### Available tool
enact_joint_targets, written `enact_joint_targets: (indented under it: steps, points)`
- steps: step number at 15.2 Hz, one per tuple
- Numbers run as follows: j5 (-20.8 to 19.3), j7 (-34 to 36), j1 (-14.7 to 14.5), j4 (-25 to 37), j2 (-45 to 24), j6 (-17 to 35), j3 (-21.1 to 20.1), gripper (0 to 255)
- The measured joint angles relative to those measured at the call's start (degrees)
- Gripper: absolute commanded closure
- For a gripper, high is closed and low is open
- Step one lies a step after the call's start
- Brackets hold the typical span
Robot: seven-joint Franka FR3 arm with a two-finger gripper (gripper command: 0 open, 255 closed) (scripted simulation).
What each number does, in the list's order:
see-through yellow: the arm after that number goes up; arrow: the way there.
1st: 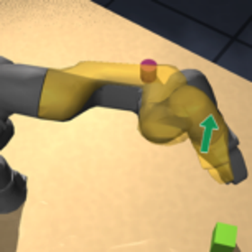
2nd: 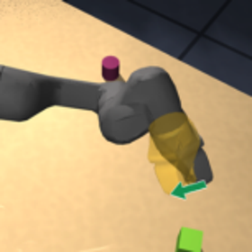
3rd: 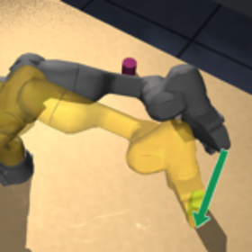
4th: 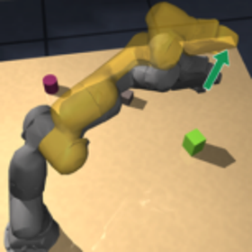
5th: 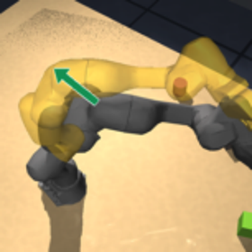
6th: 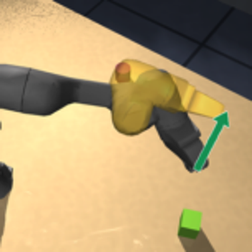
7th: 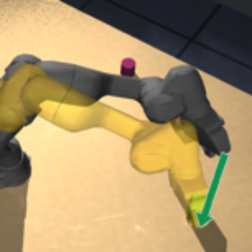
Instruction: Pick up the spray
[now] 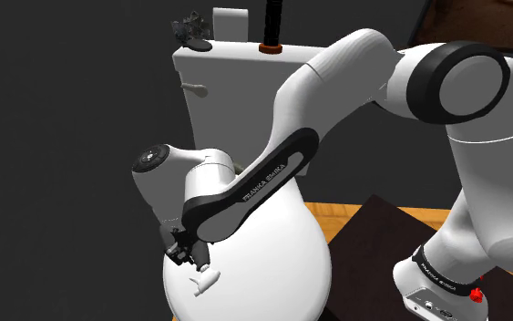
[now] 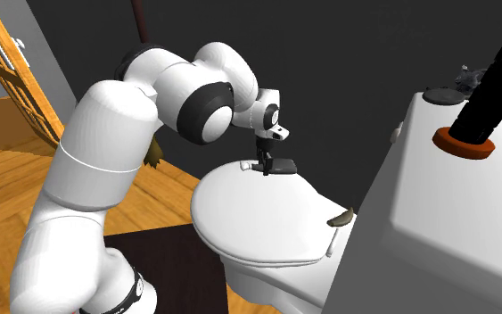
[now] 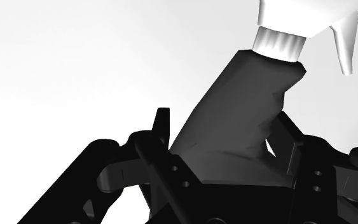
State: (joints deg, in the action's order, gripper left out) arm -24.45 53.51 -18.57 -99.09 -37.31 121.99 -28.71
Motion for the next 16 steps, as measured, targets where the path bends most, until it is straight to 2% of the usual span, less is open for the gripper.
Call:
enact_joint_targets:
  steps: [16]
  points:
    - [3.9, -2.5, 1.7, 1.5, 6.7, -7.6, -2.6, 255]
